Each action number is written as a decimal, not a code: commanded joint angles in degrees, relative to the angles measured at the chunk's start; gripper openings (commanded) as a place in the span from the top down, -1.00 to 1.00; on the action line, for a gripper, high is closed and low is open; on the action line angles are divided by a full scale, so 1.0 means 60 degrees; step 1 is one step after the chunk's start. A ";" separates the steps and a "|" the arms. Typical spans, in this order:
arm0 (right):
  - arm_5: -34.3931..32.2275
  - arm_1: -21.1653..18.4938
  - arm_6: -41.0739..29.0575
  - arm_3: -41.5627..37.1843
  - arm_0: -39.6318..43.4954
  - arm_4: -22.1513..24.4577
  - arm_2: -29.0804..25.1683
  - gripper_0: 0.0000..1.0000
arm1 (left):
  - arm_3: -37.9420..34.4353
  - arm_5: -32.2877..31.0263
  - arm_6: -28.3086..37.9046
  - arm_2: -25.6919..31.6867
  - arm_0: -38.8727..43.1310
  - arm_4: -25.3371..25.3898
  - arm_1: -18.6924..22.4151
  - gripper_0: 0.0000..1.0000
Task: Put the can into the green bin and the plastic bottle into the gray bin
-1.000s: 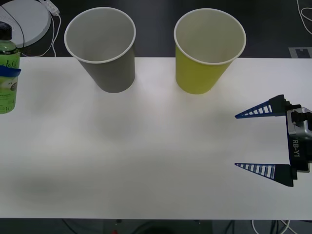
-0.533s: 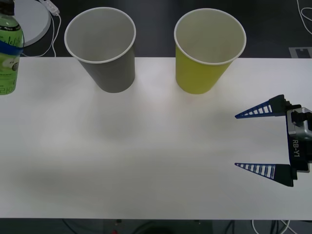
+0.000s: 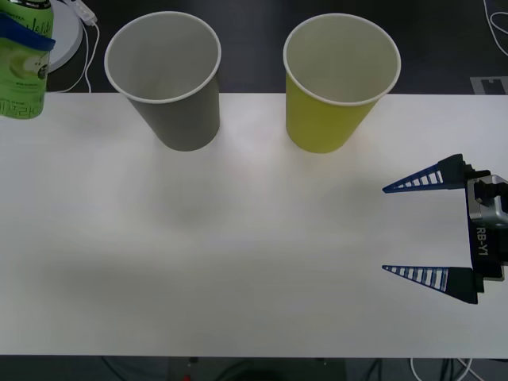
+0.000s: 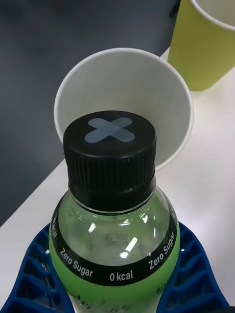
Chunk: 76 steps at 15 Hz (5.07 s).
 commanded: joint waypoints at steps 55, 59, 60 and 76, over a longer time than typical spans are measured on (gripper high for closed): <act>0.0000 0.0000 0.0000 0.0000 0.0000 0.0000 0.0000 -1.00 | 0.3423 -0.0501 0.0295 -0.3242 -0.5139 -0.2511 -0.3878 -1.00; 0.0000 0.0000 0.0000 0.0000 0.0000 0.0000 0.0000 -1.00 | 0.2295 -0.0076 0.0602 -0.3301 -0.4435 -0.2145 -0.3160 -1.00; 0.0000 0.0000 0.0000 0.0000 0.0000 0.0000 0.0000 -1.00 | 0.1900 0.0144 0.0822 -0.3301 -0.4142 -0.1984 -0.2911 -1.00; 0.0000 0.0000 0.0000 0.0000 0.0000 0.0000 0.0000 -1.00 | -0.1689 0.3044 -0.0350 -0.0781 0.1688 0.0785 -0.0128 -1.00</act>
